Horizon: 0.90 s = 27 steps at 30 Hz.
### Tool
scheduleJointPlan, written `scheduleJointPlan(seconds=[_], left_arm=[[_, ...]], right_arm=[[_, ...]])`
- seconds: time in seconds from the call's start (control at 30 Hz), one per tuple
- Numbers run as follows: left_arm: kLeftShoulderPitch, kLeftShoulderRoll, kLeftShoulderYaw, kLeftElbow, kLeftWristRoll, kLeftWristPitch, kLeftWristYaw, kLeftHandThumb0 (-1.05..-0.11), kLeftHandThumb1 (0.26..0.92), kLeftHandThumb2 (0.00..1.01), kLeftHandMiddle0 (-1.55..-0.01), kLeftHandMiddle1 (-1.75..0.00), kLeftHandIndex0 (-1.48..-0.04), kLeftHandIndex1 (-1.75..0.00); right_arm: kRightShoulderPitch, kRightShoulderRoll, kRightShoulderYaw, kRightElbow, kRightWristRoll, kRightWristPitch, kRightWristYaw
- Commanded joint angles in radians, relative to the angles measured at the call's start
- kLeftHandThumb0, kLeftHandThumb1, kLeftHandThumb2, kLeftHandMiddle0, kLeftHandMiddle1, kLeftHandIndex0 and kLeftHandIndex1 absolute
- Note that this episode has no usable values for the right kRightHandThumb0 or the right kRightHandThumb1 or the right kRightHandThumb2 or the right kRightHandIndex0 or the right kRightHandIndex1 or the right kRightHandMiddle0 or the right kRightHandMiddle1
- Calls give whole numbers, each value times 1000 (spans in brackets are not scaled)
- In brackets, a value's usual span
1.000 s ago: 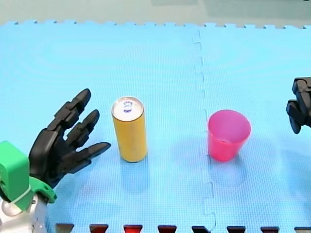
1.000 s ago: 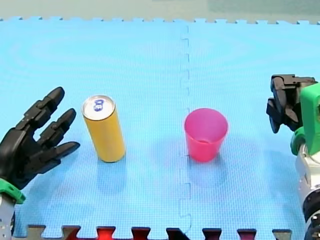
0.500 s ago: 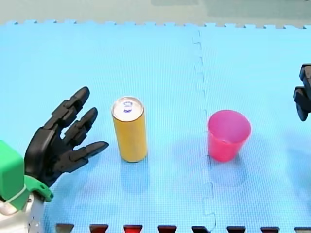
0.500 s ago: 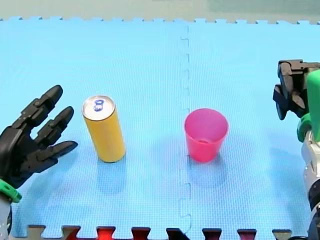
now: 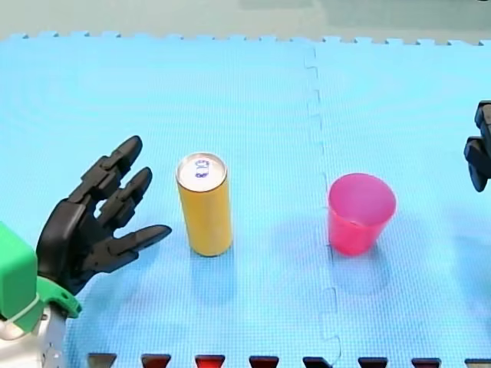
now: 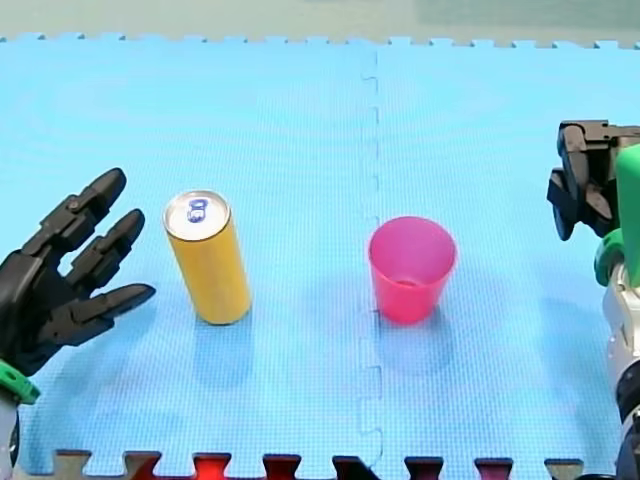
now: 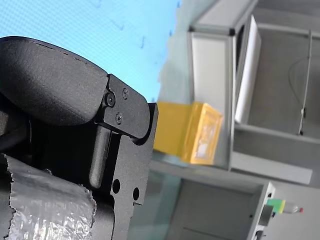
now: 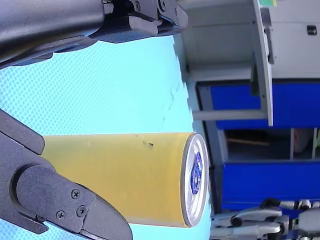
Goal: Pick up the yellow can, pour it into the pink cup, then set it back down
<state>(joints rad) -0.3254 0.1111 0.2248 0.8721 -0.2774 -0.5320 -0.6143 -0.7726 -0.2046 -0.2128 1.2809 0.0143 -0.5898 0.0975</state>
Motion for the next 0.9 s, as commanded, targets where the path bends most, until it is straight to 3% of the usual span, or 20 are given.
scheduleJointPlan(seconds=[0.0, 0.5, 0.7, 0.8, 0.87], left_arm=[[-3, 7, -1, 6, 2, -9, 1, -346, 682, 1, -147, 0, -258, -1], [-10, 8, -5, 20, 6, -17, 6, -362, 684, 0, -162, -5, -266, -2], [-12, 6, -11, 26, 15, -27, 16, -367, 684, 0, -172, -8, -268, -2], [-14, 11, -24, 31, 42, -37, 34, -443, 685, 3, -183, -10, -269, -1], [-19, 17, -36, 36, 64, -40, 46, -610, 682, 3, -185, -8, -254, -6]], right_arm=[[-3, -5, -3, 1, 3, -6, 2], [-2, -2, -4, 3, 2, -9, 3], [0, -7, -1, 3, -3, -13, 8], [0, -14, 9, 3, -16, -15, 3], [-1, -17, 14, 3, -24, -13, -1]])
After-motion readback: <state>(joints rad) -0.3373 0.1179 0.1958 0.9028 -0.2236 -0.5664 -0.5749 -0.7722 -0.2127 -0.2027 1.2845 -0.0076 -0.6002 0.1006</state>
